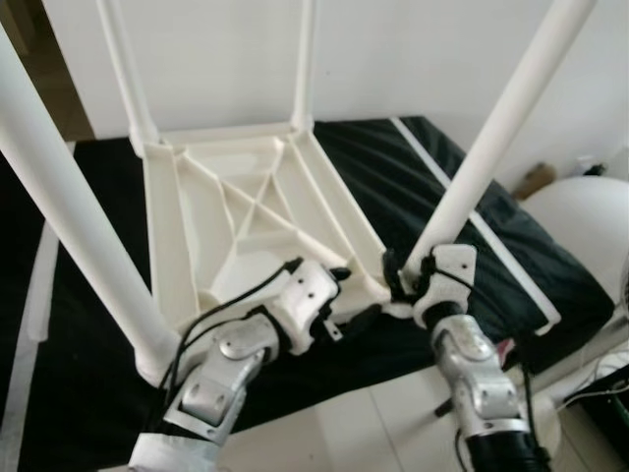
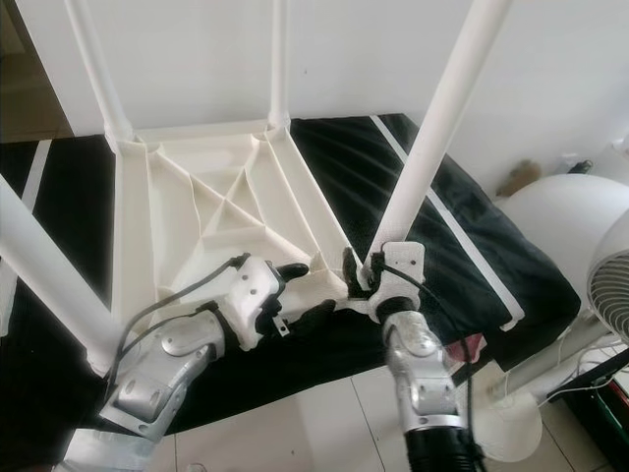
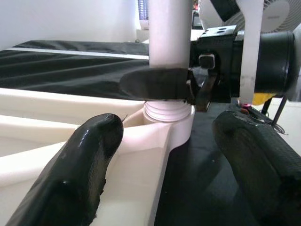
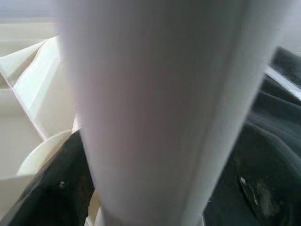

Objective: Building children table

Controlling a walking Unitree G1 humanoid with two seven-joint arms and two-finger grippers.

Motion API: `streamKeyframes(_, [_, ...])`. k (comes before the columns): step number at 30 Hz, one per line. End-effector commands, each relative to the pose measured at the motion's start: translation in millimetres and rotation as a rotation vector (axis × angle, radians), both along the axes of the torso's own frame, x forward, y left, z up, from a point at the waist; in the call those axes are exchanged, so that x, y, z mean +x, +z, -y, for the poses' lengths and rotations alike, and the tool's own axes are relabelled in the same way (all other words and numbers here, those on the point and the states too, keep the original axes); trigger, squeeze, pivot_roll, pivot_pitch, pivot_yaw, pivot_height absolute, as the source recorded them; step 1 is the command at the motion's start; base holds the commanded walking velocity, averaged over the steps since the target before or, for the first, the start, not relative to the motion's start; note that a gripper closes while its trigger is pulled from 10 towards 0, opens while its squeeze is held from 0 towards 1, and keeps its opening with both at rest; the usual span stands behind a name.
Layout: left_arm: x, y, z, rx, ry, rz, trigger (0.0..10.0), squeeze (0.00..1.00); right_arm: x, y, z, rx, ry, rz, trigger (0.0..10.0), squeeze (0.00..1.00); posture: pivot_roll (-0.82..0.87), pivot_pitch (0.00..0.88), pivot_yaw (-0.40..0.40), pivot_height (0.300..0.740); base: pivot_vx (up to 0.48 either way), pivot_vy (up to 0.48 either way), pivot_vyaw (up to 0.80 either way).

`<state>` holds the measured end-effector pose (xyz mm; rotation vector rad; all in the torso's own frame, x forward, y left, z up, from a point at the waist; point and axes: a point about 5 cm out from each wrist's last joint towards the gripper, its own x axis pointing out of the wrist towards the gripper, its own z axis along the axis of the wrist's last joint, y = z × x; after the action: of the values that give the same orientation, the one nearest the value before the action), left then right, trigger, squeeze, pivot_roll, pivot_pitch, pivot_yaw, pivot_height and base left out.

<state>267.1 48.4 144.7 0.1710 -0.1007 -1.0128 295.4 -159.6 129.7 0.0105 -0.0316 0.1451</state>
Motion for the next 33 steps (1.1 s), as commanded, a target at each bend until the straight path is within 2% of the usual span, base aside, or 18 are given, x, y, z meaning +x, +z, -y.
streamKeyframes(1, [-3.0, -2.0, 1.0, 0.009, -0.016, -0.009, 10.0, 0.0, 0.2, -2.0, 1.0, -0.005, 0.037, -0.009, 10.0, 0.0, -0.03, 0.001, -0.054, 0.74, 0.0, 0.0, 0.0])
streamKeyframes(2, [-2.5, -1.5, 0.7, 0.014, -0.027, -0.012, 10.0, 0.0, 1.6, -4.6, 3.6, -0.078, 0.156, -0.023, 10.0, 0.0, -0.03, 0.001, -0.051, 0.74, 0.0, 0.0, 0.0])
streamKeyframes(5, [-0.6, -0.6, 1.0, 0.016, -0.026, -0.014, 10.0, 0.0, 4.2, -5.4, 6.9, -0.119, 0.226, -0.035, 10.0, 0.0, -0.03, 0.0, -0.051, 0.74, 0.0, 0.0, 0.0])
streamKeyframes(7, [0.1, -0.3, 1.1, 0.016, -0.025, -0.014, 10.0, 0.0, 5.2, -4.9, 7.9, -0.127, 0.238, -0.034, 10.0, 0.0, -0.03, 0.0, -0.051, 0.74, 0.0, 0.0, 0.0])
streamKeyframes(12, [-1.6, 0.3, 0.6, 0.014, -0.025, -0.013, 10.0, 0.0, 13.7, 0.4, 14.1, -0.185, 0.373, -0.043, 10.0, 0.0, -0.02, 0.0, -0.05, 0.74, 0.0, 0.0, 0.0])
streamKeyframes(19, [-2.1, 0.7, -0.4, 0.016, -0.025, -0.013, 10.0, 0.0, 17.7, 1.8, 16.4, -0.209, 0.429, -0.046, 9.8, 0.0, -0.02, 0.001, -0.051, 0.74, 0.0, 0.0, 0.0])
streamKeyframes(20, [-2.1, 1.1, -0.7, 0.017, -0.025, -0.012, 10.0, 0.0, 18.6, 1.5, 17.1, -0.212, 0.445, -0.047, 5.7, 0.0, -0.02, 0.001, -0.051, 0.74, 0.0, 0.0, 0.0])
streamKeyframes(21, [-2.1, 1.5, -1.1, 0.018, -0.024, -0.011, 10.0, 0.0, 19.3, 1.4, 17.9, -0.202, 0.454, -0.049, 4.4, 0.0, -0.01, 0.003, -0.052, 0.74, 0.0, 0.0, 0.0])
streamKeyframes(22, [-2.5, 1.7, -1.7, 0.018, -0.023, -0.012, 10.0, 0.0, 19.2, 0.7, 18.2, -0.206, 0.466, -0.049, 0.0, 0.0, -0.01, 0.005, -0.053, 0.74, 0.0, 0.0, 0.0])
streamKeyframes(28, [-3.2, 1.5, -3.2, 0.021, -0.019, -0.013, 10.0, 0.0, 18.0, -4.6, 16.9, -0.249, 0.482, -0.057, 0.1, 0.0, 0.0, 0.008, -0.055, 0.74, 0.0, 0.0, 0.0])
streamKeyframes(29, [-3.4, 1.6, -3.3, 0.021, -0.019, -0.014, 10.0, 0.0, 17.7, -5.9, 16.0, -0.249, 0.486, -0.059, 10.0, 0.0, 0.0, 0.008, -0.055, 0.74, 0.0, 0.0, 0.0])
streamKeyframes(33, [-4.0, 1.8, -3.7, 0.02, -0.017, -0.016, 10.0, 0.0, 16.6, -8.2, 13.4, -0.218, 0.475, -0.068, 10.0, 0.0, 0.0, 0.013, -0.056, 0.74, 0.0, 0.0, 0.0])
